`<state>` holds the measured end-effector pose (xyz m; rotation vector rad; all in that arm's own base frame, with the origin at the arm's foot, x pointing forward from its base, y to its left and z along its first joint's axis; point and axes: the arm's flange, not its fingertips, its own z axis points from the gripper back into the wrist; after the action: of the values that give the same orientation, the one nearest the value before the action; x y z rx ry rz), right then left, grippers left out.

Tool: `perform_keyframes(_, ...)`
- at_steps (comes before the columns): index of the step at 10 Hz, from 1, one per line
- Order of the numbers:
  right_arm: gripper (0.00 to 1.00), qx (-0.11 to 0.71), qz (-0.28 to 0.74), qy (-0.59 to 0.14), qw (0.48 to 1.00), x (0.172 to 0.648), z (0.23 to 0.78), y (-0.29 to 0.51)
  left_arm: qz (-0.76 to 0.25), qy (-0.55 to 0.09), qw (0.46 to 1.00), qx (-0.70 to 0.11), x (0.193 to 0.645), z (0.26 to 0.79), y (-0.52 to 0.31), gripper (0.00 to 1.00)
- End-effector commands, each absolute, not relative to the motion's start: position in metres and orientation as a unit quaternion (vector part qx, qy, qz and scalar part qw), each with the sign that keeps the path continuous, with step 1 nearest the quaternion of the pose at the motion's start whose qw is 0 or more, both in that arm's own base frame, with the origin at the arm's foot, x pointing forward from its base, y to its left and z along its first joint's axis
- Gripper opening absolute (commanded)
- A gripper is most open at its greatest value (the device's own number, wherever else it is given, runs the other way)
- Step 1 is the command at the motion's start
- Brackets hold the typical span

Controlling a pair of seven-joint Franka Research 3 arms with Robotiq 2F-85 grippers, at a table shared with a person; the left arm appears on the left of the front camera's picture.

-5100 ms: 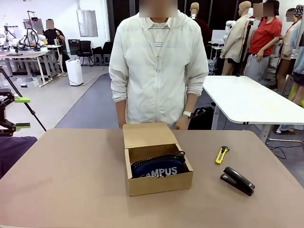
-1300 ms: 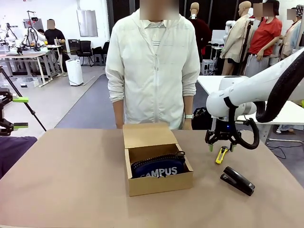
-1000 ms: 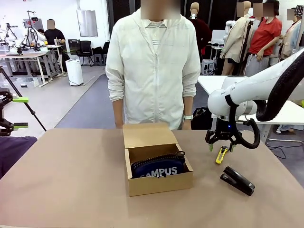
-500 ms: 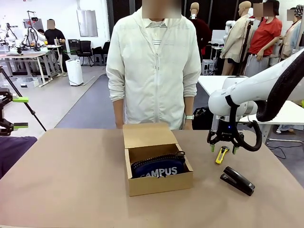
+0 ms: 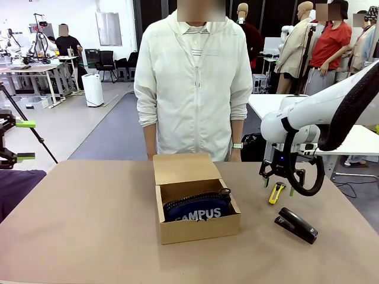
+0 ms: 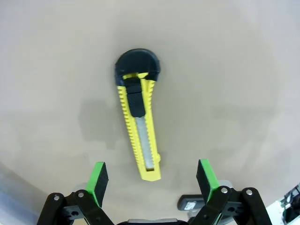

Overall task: Pack the items into the box.
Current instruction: Pick up the item specified by the human and place it in the Mailer Box.

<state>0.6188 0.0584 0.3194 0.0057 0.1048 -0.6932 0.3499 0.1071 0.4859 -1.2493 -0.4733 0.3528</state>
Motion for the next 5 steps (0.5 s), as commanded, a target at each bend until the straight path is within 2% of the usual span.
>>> perform_keyframes(1, 1.00, 0.020, -0.317, 0.039, 0.947, 0.617, 0.318, 0.063, 0.161, -0.213, 0.771, -0.578, 0.349, 0.488, 0.109, 0.97)
perform_keyframes(3, 1.00, 0.023, -0.294, 0.015, 0.955, 0.621, 0.311, 0.062, 0.161, -0.213, 0.771, -0.578, 0.349, 0.488, 0.109, 0.97)
perform_keyframes(5, 1.00, 0.018, -0.298, 0.022, 0.954, 0.628, 0.298, 0.059, 0.161, -0.213, 0.771, -0.578, 0.349, 0.488, 0.109, 0.97)
